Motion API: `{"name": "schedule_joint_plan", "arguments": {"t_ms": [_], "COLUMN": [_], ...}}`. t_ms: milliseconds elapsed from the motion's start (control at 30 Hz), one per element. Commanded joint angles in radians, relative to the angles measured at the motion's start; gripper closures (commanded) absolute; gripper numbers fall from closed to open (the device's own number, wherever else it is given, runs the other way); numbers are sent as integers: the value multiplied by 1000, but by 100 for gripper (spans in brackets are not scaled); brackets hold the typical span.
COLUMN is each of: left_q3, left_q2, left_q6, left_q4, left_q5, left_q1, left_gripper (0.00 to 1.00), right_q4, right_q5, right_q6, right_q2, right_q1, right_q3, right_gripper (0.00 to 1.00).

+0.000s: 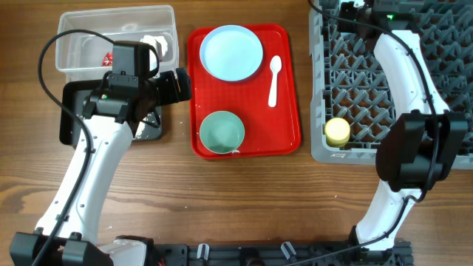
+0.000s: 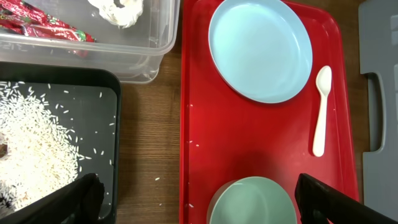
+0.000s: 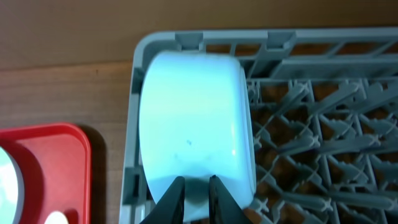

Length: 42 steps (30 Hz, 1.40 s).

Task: Sort waste into correct bins and load items into the dishwasher rack
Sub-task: 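Reach the right gripper to the green bowl and grasp its rim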

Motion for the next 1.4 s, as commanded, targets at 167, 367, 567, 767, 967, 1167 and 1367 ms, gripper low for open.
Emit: {"name": "schedule_joint_plan", "arguments": {"t_ms": [167,367,567,767,967,1167,1367], "left_q3": [5,5,5,5,5,5,5], "left_q2": [9,9,9,9,9,9,9], "left_q6": [12,12,12,12,12,12,13], "left_q4": [3,3,3,3,3,3,3], "left_q5": [-13,-13,-13,-13,-13,-13,-13], "left_q1": [-2,-2,-2,-2,-2,-2,-2], "left_gripper": [0,0,0,0,0,0,0], "right_q4": [-51,-75,-76,-79,-84,-64,-217], "right_q5": [-24,-16,-24,-71,-195,-192,-335], "right_q6": [-67,-16,14,15,-24,-69,-50], "right_q2": [21,20,20,-4,-90,-44,-39], "right_q1": [99,95,77,78,95,161,312], "right_q3": [0,0,0,2,1,0,0], "right_gripper": [79,75,73,58,49,49,30]}}
